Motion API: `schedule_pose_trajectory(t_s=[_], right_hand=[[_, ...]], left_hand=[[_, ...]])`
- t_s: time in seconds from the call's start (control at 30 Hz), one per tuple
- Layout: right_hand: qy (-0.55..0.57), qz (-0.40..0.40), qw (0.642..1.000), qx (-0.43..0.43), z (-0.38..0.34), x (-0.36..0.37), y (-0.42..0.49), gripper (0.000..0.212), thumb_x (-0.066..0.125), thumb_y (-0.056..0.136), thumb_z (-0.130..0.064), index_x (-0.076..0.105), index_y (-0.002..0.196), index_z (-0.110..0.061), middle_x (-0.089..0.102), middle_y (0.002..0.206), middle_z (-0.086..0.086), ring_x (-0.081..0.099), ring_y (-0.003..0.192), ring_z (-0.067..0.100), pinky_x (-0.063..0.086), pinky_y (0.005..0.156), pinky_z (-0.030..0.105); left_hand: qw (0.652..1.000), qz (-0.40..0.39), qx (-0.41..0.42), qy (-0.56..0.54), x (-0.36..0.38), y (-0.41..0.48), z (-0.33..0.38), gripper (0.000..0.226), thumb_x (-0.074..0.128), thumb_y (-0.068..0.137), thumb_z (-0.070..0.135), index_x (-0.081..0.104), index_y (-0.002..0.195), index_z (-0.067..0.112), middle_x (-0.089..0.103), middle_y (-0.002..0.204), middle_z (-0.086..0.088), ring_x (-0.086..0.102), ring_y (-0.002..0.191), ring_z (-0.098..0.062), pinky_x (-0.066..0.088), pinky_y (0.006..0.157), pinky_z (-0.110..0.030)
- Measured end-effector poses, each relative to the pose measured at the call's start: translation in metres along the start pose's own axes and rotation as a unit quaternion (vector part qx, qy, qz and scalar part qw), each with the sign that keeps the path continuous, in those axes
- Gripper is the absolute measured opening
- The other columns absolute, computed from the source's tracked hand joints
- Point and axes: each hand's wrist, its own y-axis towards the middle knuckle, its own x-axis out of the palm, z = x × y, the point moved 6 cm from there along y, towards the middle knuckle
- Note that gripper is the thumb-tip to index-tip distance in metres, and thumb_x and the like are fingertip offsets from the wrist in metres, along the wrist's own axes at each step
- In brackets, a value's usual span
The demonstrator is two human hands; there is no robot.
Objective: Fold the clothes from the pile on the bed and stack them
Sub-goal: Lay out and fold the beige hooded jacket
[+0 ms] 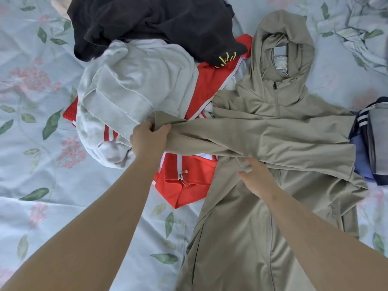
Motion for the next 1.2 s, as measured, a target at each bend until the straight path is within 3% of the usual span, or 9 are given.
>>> schedule_pose_trajectory(t_s=[0.13, 0.27, 0.4, 0.5, 0.73, 0.83, 0.93, 1.1, 1.2], right_hand=[[0.026, 0.013, 1.000, 0.001, 0.006, -0.019, -0.002, 0.052, 0.052, 0.089, -0.022, 0.039, 0.139, -0.021, 0.043, 0.138, 0.008, 0.046, 0.121, 0.030, 0.039, 0.100, 0.039], [0.055, 0.022, 0.998, -0.001, 0.018, -0.040, 0.001, 0.049, 0.051, 0.089, -0.021, 0.042, 0.137, -0.022, 0.046, 0.134, 0.006, 0.050, 0.116, 0.028, 0.043, 0.094, 0.036], [0.074, 0.019, 0.997, 0.000, 0.039, -0.056, 0.005, 0.046, 0.052, 0.087, -0.023, 0.043, 0.133, -0.025, 0.053, 0.126, 0.008, 0.056, 0.107, 0.030, 0.044, 0.089, 0.035], [0.080, 0.003, 0.997, -0.004, 0.053, -0.064, 0.005, 0.048, 0.053, 0.089, -0.020, 0.042, 0.136, -0.020, 0.053, 0.118, 0.007, 0.055, 0.105, 0.026, 0.040, 0.086, 0.030], [0.122, -0.016, 0.992, -0.020, 0.067, -0.087, 0.012, 0.047, 0.050, 0.093, -0.019, 0.038, 0.138, -0.019, 0.052, 0.118, 0.006, 0.054, 0.100, 0.024, 0.039, 0.081, 0.028], [0.130, -0.012, 0.991, -0.024, 0.073, -0.097, 0.016, 0.047, 0.051, 0.093, -0.020, 0.039, 0.138, -0.020, 0.051, 0.129, 0.007, 0.053, 0.109, 0.024, 0.034, 0.081, 0.024], [0.137, -0.010, 0.990, -0.026, 0.084, -0.107, 0.020, 0.045, 0.050, 0.093, -0.019, 0.040, 0.137, -0.020, 0.052, 0.126, 0.006, 0.050, 0.115, 0.022, 0.030, 0.081, 0.022], [0.149, 0.018, 0.988, -0.029, 0.102, -0.115, 0.029, 0.041, 0.050, 0.094, -0.019, 0.043, 0.134, -0.018, 0.053, 0.125, 0.007, 0.050, 0.113, 0.022, 0.029, 0.080, 0.022], [0.149, 0.020, 0.988, -0.034, 0.105, -0.112, 0.035, 0.040, 0.049, 0.093, -0.015, 0.044, 0.132, -0.015, 0.052, 0.106, 0.003, 0.047, 0.092, 0.017, 0.028, 0.072, 0.022]], left_hand=[[0.997, -0.014, 0.046, 0.057, -0.002, -0.001, 0.033, 0.017, 0.060, 0.081, 0.025, 0.047, 0.071, 0.022, 0.053, 0.082, 0.001, 0.050, 0.085, -0.027, 0.040, 0.075, -0.035], [0.945, 0.078, 0.146, 0.282, 0.005, -0.017, 0.067, 0.008, 0.059, 0.080, 0.033, 0.060, 0.074, 0.028, 0.031, 0.144, 0.008, 0.025, 0.133, -0.027, 0.018, 0.108, -0.042], [0.953, -0.041, 0.148, 0.260, 0.041, -0.021, 0.075, 0.032, 0.063, 0.081, 0.036, 0.052, 0.055, 0.020, 0.060, 0.117, 0.017, 0.023, 0.140, -0.016, -0.006, 0.115, -0.049], [0.960, -0.082, 0.144, 0.225, 0.053, -0.034, 0.082, 0.028, 0.060, 0.080, 0.046, 0.056, 0.058, 0.028, 0.058, 0.059, 0.012, 0.056, 0.096, -0.020, 0.006, 0.116, -0.047], [0.900, -0.054, 0.287, 0.322, 0.098, -0.079, 0.126, 0.039, 0.059, 0.086, 0.020, 0.055, 0.125, 0.018, 0.056, 0.115, -0.010, 0.052, 0.110, -0.031, 0.040, 0.085, -0.035], [0.887, -0.270, 0.315, 0.203, 0.160, -0.113, 0.133, 0.060, 0.071, 0.076, 0.032, 0.053, 0.131, 0.015, 0.049, 0.136, -0.010, 0.045, 0.126, -0.022, 0.032, 0.104, -0.027], [0.871, -0.435, 0.186, 0.133, 0.203, -0.136, 0.111, 0.035, 0.065, 0.073, 0.055, 0.066, 0.106, 0.041, 0.042, 0.141, 0.007, 0.042, 0.128, -0.008, 0.036, 0.106, -0.029], [0.985, -0.028, 0.114, 0.130, 0.174, -0.096, 0.070, 0.025, 0.050, 0.093, 0.019, 0.062, 0.115, 0.014, 0.060, 0.119, -0.008, 0.055, 0.110, -0.025, 0.039, 0.089, -0.028], [0.984, 0.009, -0.030, 0.174, 0.169, -0.081, 0.034, 0.050, 0.051, 0.092, 0.030, 0.036, 0.137, 0.017, 0.037, 0.140, -0.010, 0.038, 0.126, -0.034, 0.032, 0.103, -0.046]])
